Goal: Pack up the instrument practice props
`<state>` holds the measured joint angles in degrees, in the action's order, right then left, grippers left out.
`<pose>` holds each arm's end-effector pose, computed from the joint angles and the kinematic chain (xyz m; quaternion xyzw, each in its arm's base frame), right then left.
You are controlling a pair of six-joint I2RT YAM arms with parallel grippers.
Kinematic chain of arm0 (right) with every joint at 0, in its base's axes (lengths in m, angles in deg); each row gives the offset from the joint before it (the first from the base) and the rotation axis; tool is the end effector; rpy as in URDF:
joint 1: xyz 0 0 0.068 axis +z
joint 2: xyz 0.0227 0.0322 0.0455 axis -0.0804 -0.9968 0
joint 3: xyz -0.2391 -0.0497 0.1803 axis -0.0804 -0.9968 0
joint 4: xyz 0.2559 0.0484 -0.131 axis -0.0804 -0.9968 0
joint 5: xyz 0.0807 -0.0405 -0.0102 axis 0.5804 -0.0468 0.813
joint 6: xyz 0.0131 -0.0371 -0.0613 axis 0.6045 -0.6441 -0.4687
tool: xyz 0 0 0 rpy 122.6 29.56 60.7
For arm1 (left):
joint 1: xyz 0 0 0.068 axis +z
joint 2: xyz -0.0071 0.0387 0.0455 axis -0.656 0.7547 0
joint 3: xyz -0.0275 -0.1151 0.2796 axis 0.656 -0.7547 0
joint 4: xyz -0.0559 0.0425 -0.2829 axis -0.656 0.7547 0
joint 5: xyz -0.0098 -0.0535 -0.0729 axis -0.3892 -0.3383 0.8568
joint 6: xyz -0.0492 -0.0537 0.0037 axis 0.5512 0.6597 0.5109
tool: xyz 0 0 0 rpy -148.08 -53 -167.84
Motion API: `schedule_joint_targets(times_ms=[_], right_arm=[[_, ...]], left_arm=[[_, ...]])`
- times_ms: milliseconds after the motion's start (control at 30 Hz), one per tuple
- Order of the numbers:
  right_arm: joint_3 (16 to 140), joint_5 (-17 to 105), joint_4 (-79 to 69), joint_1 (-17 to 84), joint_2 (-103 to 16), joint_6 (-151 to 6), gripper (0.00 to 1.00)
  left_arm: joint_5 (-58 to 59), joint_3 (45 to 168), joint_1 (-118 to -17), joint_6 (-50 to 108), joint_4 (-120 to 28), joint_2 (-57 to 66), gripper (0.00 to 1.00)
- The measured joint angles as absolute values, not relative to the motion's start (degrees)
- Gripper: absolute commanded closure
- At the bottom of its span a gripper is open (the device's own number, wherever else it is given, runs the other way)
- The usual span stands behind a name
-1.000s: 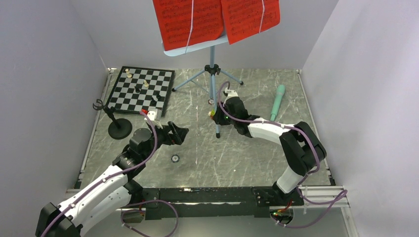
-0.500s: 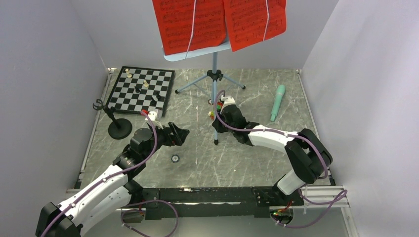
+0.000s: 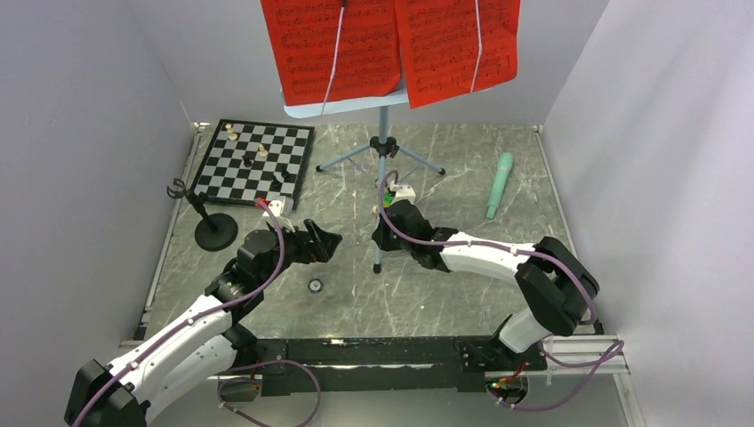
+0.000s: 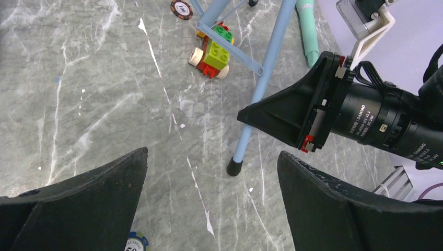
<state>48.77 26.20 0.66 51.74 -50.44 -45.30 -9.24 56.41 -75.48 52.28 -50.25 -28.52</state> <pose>0.2556 0.2597 0.1910 -0.0638 0.8885 0.2299 0.3919 0.1765 -0.1196 0.2420 -0.0128 0.7867 -0.3448 0.5119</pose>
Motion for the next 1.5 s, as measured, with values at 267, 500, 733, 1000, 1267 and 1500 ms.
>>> schedule_joint_targets(times_ms=[267,500,733,1000,1267,1500], right_arm=[[50.5,25.4,-2.2,54.6,-51.1,-41.8,1.00],[54.0,23.6,-5.7,57.3,-53.1,-39.5,1.00],[54.8,23.3,-7.1,57.6,-53.5,-39.0,0.90],[55.8,23.4,-10.6,58.4,-53.3,-39.0,0.29],[54.4,20.1,-15.8,58.7,-42.6,-42.0,0.17],[51.0,13.1,-19.4,57.1,-25.3,-45.3,0.18]], left_arm=[[-9.9,56.4,-75.5,53.0,-50.3,-28.5,0.02],[-10.2,56.3,-75.5,54.0,-50.3,-28.5,0.03],[-10.5,56.2,-75.5,54.2,-50.4,-28.5,0.02],[-11.8,56.2,-75.5,53.9,-50.1,-28.7,0.01],[-13.9,56.3,-75.5,51.9,-53.0,-28.6,0.01],[-12.0,58.2,-76.1,47.0,-68.6,-15.1,0.01]])
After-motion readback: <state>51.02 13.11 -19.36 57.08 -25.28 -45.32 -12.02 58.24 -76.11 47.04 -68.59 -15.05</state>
